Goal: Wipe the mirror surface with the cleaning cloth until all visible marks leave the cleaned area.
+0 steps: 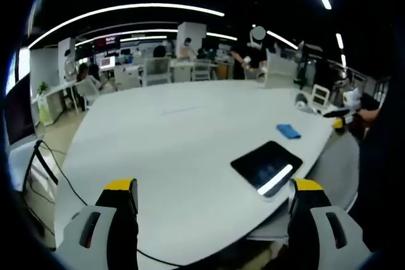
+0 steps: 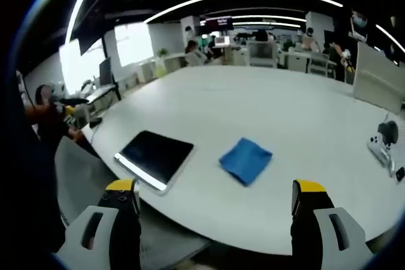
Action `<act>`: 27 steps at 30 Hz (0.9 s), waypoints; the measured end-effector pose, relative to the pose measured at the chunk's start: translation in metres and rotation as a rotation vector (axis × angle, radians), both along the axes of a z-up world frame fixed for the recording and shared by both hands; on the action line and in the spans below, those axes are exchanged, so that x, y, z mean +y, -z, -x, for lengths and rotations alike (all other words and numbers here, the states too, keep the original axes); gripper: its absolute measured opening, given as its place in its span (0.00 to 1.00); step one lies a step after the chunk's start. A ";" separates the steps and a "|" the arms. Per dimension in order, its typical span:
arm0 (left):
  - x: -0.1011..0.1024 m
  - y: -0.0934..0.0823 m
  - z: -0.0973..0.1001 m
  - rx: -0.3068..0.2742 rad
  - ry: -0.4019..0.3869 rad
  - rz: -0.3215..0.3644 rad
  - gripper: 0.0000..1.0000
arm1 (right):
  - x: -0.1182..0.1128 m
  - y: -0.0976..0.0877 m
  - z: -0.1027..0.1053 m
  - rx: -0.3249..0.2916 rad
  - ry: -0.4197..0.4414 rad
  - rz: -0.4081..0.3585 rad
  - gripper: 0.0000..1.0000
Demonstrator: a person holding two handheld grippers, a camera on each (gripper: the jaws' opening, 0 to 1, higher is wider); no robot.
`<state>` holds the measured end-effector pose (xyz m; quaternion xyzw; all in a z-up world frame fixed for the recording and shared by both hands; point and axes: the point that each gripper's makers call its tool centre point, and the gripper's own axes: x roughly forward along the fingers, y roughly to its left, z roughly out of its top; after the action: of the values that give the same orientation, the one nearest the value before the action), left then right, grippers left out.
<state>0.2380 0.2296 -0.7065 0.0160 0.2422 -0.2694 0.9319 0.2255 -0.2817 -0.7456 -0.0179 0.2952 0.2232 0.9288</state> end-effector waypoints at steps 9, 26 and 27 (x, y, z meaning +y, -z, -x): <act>-0.005 0.014 0.003 0.021 -0.026 0.012 1.00 | 0.005 0.006 -0.002 0.002 0.020 -0.004 1.00; -0.010 0.010 0.006 0.022 -0.026 -0.009 1.00 | 0.009 0.031 0.009 0.068 -0.032 0.032 1.00; -0.010 0.010 0.005 0.022 -0.029 -0.009 1.00 | 0.009 0.032 0.010 0.071 -0.035 0.036 1.00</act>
<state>0.2328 0.2193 -0.7162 0.0137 0.2541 -0.2552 0.9328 0.2158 -0.2731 -0.7778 -0.0319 0.3315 0.2347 0.9132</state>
